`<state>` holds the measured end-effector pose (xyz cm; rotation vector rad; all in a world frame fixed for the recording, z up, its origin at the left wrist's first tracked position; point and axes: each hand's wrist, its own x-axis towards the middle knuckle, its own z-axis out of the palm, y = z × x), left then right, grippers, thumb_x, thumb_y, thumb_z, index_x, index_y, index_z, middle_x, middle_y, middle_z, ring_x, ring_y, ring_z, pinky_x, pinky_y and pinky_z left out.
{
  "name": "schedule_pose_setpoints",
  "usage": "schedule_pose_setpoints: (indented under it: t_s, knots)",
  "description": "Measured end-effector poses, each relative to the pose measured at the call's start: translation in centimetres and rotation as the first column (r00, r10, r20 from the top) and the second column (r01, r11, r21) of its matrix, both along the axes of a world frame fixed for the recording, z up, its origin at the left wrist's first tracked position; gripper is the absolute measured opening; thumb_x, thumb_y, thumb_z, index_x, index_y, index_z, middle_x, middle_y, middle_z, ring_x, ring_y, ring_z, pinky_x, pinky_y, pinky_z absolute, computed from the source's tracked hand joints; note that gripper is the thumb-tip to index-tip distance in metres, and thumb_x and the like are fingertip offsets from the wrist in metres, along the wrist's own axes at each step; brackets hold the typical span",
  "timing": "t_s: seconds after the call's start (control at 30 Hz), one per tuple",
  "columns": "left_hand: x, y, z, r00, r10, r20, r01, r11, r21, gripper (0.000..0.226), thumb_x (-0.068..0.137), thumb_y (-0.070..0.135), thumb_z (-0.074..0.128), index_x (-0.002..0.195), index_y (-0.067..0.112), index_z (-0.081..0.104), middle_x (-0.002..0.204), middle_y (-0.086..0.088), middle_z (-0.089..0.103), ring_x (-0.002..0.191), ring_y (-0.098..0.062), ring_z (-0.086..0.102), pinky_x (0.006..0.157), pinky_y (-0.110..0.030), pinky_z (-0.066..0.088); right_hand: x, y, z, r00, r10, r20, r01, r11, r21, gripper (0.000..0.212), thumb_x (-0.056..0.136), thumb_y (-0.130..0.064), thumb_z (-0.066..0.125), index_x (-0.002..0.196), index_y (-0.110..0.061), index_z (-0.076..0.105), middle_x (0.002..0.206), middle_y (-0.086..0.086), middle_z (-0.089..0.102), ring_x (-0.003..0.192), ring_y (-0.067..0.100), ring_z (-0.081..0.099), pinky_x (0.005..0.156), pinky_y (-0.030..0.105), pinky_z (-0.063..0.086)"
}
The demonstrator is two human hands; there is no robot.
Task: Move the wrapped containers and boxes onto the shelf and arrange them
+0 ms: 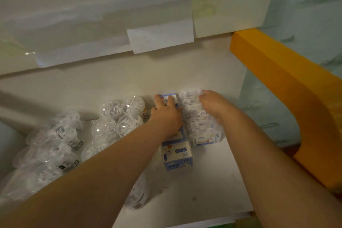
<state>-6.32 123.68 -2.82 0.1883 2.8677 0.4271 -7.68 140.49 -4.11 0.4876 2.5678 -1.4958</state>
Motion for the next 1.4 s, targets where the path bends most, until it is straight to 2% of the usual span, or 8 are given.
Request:
schedule_pose_setpoints:
  t_s: [0.17,0.27,0.4,0.57,0.73,1.13,1.3,1.4]
  knots:
    - [0.0,0.0,0.5,1.000,0.002,0.014,-0.002,1.000,0.000,0.056,0.104,0.038,0.029,0.155,0.025,0.009,0.161,-0.011,-0.017,0.142,-0.048,0.017,0.113,-0.054,0.025,1.5,-0.6,1.2,1.000,-0.006,-0.009,0.006,1.000,0.031,0.046,0.104,-0.026,0.032,0.147,-0.017,0.041,0.142,0.009,0.052,0.102,0.026,0.059,0.084,0.031,0.047]
    - [0.2,-0.5,1.0,0.998,-0.068,0.017,0.069,0.994,-0.080,0.054,0.104,0.037,0.031,0.154,0.022,0.015,0.162,-0.015,-0.013,0.144,-0.049,0.012,0.115,-0.054,0.021,3.3,-0.7,1.6,0.998,-0.051,-0.040,0.054,0.995,0.082,0.048,0.104,-0.031,0.032,0.150,-0.015,0.035,0.149,0.010,0.044,0.122,0.028,0.051,0.101,0.036,0.040]
    - [3.6,-1.8,2.5,0.964,-0.249,0.095,0.266,0.927,-0.265,0.080,0.093,0.066,0.039,0.156,0.031,0.006,0.162,-0.013,-0.018,0.147,-0.048,-0.003,0.117,-0.057,0.016,7.2,-0.2,2.1,0.995,-0.081,-0.064,0.085,0.994,0.067,0.048,0.102,-0.034,0.033,0.147,-0.019,0.036,0.147,0.006,0.046,0.126,0.028,0.049,0.099,0.037,0.041]
    - [7.6,-3.1,2.9,0.918,-0.329,0.222,0.388,0.862,-0.325,0.137,0.061,0.068,0.077,0.153,0.030,-0.018,0.157,-0.015,-0.031,0.121,-0.035,0.056,0.099,-0.037,0.047,11.6,-0.3,1.8,0.997,-0.050,-0.059,0.047,0.998,-0.049,0.058,0.099,-0.043,0.046,0.150,-0.019,0.031,0.150,0.000,0.041,0.133,0.022,0.043,0.095,0.032,0.037]
    - [7.9,-2.7,1.7,0.932,-0.352,0.091,0.361,0.865,-0.349,0.121,0.071,0.042,0.080,0.154,0.025,-0.007,0.156,-0.025,-0.019,0.097,-0.034,0.065,0.085,-0.036,0.053,13.4,-0.5,1.5,0.986,0.072,-0.154,-0.079,0.996,-0.042,0.044,0.088,-0.025,0.068,0.127,-0.031,0.049,0.116,-0.017,0.057,0.112,0.007,0.055,0.090,0.028,0.044]
    - [8.3,-2.5,1.4,0.942,-0.332,0.054,0.332,0.891,-0.310,0.124,0.071,0.045,0.080,0.155,0.021,-0.009,0.157,-0.025,-0.016,0.113,-0.037,0.060,0.098,-0.038,0.049,13.9,-1.1,0.7,0.952,0.139,-0.271,-0.072,0.967,0.243,0.043,0.081,-0.028,0.066,0.121,-0.034,0.051,0.120,-0.008,0.064,0.106,0.017,0.062,0.086,0.034,0.051]
    - [8.6,-3.5,4.2,0.957,-0.290,0.016,0.290,0.956,-0.047,0.105,0.074,0.056,0.077,0.153,0.018,0.019,0.155,-0.007,0.029,0.132,-0.026,0.045,0.103,-0.036,0.042,14.6,-1.1,2.0,0.933,0.243,-0.265,-0.056,0.826,0.561,0.063,0.080,-0.031,0.071,0.135,-0.020,0.044,0.134,0.004,0.051,0.121,0.027,0.052,0.092,0.037,0.048]
    - [9.6,-5.0,5.5,0.961,-0.206,-0.186,0.215,0.976,0.030,0.075,0.085,0.059,0.063,0.144,0.021,0.039,0.141,-0.002,0.050,0.126,-0.024,0.050,0.098,-0.035,0.042,14.9,-1.3,3.7,0.886,0.276,-0.373,-0.033,0.839,0.543,0.066,0.083,-0.032,0.072,0.141,-0.014,0.045,0.139,0.007,0.051,0.127,0.026,0.048,0.103,0.035,0.042]
